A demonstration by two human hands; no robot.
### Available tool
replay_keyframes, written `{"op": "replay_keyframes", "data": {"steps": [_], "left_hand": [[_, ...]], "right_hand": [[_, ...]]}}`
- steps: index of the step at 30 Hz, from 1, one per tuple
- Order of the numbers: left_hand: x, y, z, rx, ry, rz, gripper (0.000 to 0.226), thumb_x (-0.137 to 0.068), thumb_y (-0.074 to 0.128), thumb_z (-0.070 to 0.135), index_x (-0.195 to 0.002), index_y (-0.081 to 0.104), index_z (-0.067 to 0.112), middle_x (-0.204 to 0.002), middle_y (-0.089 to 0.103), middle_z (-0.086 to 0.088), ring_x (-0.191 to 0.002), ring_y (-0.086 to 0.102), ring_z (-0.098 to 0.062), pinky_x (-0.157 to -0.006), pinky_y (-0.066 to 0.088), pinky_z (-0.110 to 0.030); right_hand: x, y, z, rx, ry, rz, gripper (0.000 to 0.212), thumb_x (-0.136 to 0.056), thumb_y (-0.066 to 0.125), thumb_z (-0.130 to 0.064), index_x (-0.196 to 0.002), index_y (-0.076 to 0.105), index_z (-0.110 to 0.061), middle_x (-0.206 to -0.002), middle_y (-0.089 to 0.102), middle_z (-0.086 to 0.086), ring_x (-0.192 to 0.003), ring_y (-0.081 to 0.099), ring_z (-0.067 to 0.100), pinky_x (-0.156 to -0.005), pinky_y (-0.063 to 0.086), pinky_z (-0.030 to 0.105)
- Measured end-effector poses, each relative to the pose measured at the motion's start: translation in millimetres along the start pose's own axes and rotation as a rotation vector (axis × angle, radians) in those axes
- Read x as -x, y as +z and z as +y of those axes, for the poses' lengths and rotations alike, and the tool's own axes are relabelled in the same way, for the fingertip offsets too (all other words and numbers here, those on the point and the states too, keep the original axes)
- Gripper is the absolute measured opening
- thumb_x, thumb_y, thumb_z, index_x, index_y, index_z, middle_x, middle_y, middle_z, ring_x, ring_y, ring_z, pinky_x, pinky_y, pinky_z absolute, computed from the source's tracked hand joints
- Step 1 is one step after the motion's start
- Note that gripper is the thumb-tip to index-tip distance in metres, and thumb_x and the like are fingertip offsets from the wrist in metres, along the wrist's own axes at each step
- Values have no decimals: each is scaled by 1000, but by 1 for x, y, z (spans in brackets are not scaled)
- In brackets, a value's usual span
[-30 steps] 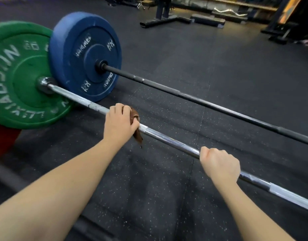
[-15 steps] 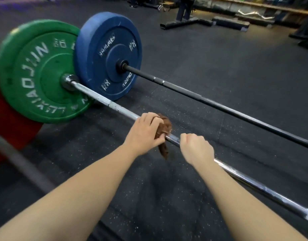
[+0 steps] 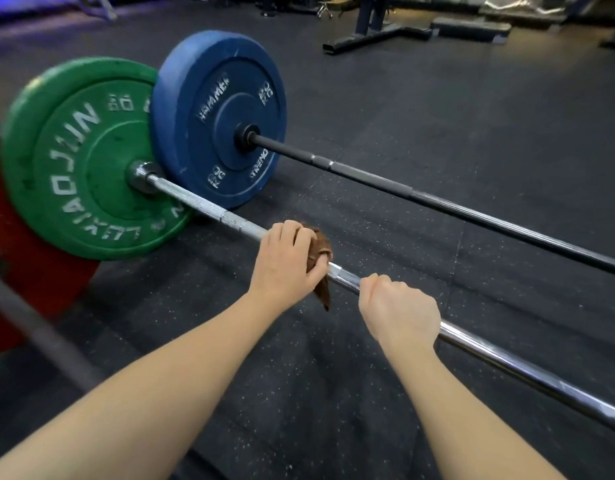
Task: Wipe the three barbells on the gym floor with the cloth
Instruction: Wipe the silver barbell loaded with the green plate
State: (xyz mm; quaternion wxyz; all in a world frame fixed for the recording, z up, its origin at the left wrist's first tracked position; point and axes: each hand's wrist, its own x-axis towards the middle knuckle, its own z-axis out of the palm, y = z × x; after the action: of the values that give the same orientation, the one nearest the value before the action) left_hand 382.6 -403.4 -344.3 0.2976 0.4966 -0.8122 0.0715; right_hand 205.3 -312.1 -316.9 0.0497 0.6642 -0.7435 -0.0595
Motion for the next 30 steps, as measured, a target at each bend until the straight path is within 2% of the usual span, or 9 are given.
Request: {"op": "replay_keyframes", "data": {"steps": [3,8,11,16,21,24,28,30], "left_hand": [[8,2,13,45,63,-18,41,-92,55,49,-105,62,11,-111,57,-9,-103,52,-28,-92,46,-41],[-1,2,-1,84,76,-24,36,-92,58,46,-105,62,13,-108,56,-6,-96,52,-26,-87,47,-40],[-11,-1,-21,30,5,-19,33,-92,56,45,-101,61,13,-101,54,-4,-90,51,-24,-82,46,-40],[-21,-1,-48,-44,-99,-8,31,-92,56,42,-101,60,14,-101,54,-5,-89,51,-26,-80,45,-43],[-20,2,-26,-74,-229,9,27,-93,60,39,-111,62,18,-105,55,-4,-92,51,-25,-84,42,-41],[-16,0,-9,-78,-205,7,34,-91,51,39,-119,65,28,-104,52,-2,-94,49,-25,-85,42,-43],[-2,3,17,14,-137,58,23,-89,57,41,-98,70,25,-102,53,-1,-91,47,-22,-83,44,-41],[1,7,28,22,-148,84,28,-89,60,51,-90,70,24,-100,54,0,-90,48,-21,-82,43,-38]], "right_hand": [[-1,-1,-1,2,3,13,16,-100,33,-12,-90,42,-20,-66,32,-5,-55,42,25,-46,20,30],[0,-2,1,2,-19,14,18,-102,34,-12,-99,50,-18,-67,33,-4,-56,45,25,-45,21,31],[-1,0,1,-2,-20,4,16,-99,34,-9,-91,44,-19,-66,34,-4,-52,40,24,-46,20,30],[-1,2,2,-24,-10,3,18,-99,32,-10,-87,42,-18,-65,35,-4,-59,47,28,-47,19,29],[-2,2,2,-54,7,6,19,-99,32,-11,-86,43,-19,-66,39,-4,-56,45,27,-48,20,28],[-3,3,2,-75,13,10,20,-100,31,-13,-86,44,-19,-67,41,-5,-59,48,28,-48,21,28],[-3,5,1,-93,27,27,22,-101,30,-17,-85,45,-20,-70,45,-5,-61,50,28,-48,22,29],[-4,5,0,-92,35,44,26,-103,28,-21,-84,45,-20,-67,44,-5,-60,51,27,-47,23,30]]}}
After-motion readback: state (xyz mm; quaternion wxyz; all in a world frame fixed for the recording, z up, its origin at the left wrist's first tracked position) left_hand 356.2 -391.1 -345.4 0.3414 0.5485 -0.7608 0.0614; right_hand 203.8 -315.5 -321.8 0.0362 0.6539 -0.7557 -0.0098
